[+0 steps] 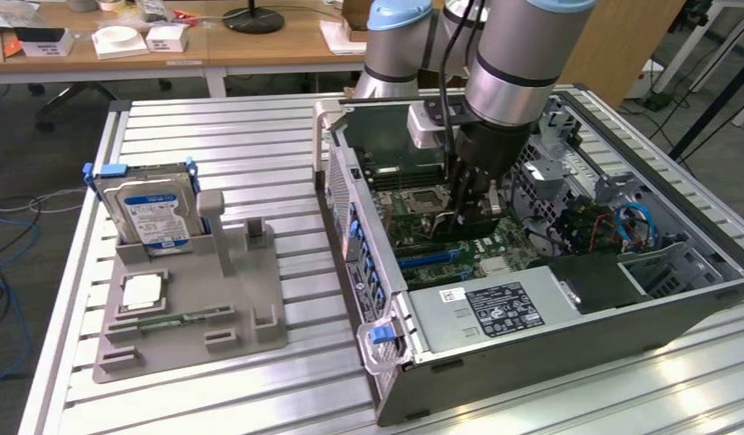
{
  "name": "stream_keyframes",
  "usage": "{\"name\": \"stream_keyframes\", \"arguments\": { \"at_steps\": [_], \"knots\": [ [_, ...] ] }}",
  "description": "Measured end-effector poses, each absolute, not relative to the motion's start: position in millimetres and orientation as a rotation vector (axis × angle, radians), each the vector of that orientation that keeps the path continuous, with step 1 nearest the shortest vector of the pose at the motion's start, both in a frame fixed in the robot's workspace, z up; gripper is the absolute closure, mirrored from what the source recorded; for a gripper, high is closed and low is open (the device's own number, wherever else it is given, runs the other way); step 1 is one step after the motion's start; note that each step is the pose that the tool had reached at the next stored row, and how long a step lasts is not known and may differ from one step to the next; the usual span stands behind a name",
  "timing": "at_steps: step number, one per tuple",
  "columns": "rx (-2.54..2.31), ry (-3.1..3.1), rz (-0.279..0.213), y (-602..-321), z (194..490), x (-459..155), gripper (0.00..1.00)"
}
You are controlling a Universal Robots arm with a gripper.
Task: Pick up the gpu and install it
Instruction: 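Insert the gpu into the slot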
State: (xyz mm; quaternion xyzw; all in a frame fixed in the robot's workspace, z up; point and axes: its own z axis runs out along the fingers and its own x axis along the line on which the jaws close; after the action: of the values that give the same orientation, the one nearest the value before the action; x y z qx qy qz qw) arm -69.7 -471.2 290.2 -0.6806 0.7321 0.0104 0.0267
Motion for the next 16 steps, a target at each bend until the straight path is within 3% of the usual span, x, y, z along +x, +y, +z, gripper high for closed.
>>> {"name": "stream_keyframes", "arguments": {
  "at_steps": [16],
  "knots": [
    [-2.103,2.262,0.032,-477.3,289.6,-70.7,0.74]
  ]
}}
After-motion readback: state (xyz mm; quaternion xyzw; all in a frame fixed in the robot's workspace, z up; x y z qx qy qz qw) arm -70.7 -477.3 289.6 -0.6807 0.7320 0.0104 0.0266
